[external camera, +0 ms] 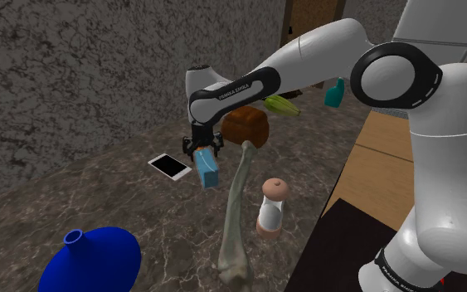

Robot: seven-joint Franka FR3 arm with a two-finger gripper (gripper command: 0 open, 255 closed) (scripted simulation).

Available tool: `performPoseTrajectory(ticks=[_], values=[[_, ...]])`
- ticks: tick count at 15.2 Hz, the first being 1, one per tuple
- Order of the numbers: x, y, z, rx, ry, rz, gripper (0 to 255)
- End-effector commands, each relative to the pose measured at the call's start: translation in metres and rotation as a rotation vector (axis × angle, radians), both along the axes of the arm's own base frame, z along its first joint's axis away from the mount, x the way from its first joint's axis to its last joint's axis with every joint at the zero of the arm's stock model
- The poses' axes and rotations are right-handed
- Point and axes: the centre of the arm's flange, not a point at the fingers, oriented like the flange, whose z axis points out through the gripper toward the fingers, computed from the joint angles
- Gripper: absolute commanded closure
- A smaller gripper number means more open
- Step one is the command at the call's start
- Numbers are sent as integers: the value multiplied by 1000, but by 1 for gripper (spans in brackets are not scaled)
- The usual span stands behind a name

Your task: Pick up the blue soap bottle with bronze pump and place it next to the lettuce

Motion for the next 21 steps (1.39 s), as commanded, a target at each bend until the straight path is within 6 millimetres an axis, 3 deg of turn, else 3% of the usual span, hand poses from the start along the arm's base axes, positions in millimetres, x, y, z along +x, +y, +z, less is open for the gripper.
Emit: performPoseTrajectory(ticks=[1, 2, 11, 21], values=[[0, 0, 0, 0, 0, 0, 0], [0, 0, 0, 0, 0, 0, 255], [0, 0, 0, 0, 0, 0, 255], [0, 0, 53, 0, 0, 0, 255]])
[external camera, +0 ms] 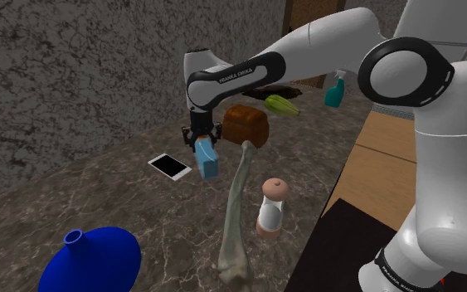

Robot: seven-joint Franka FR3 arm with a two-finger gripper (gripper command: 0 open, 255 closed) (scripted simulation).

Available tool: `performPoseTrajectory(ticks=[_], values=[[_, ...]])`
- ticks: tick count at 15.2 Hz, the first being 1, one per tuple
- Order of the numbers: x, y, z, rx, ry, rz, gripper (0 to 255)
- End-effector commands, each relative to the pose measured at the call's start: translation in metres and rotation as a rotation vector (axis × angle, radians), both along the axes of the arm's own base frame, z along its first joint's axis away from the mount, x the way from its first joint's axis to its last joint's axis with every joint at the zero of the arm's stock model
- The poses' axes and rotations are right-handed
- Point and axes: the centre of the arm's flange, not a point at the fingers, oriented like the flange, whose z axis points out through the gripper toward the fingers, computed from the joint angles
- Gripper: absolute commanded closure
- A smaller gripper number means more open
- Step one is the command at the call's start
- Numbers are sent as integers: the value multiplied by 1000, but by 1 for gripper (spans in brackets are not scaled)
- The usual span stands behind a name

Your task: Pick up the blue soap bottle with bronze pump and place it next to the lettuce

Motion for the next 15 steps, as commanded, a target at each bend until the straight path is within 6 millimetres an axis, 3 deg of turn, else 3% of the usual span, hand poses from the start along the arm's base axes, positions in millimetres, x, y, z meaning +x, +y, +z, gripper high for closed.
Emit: performPoseTrajectory(ticks=[1, 15], values=[[-1, 0, 11, 0, 0, 0, 255], [-1, 0, 85, 0, 0, 0, 255]])
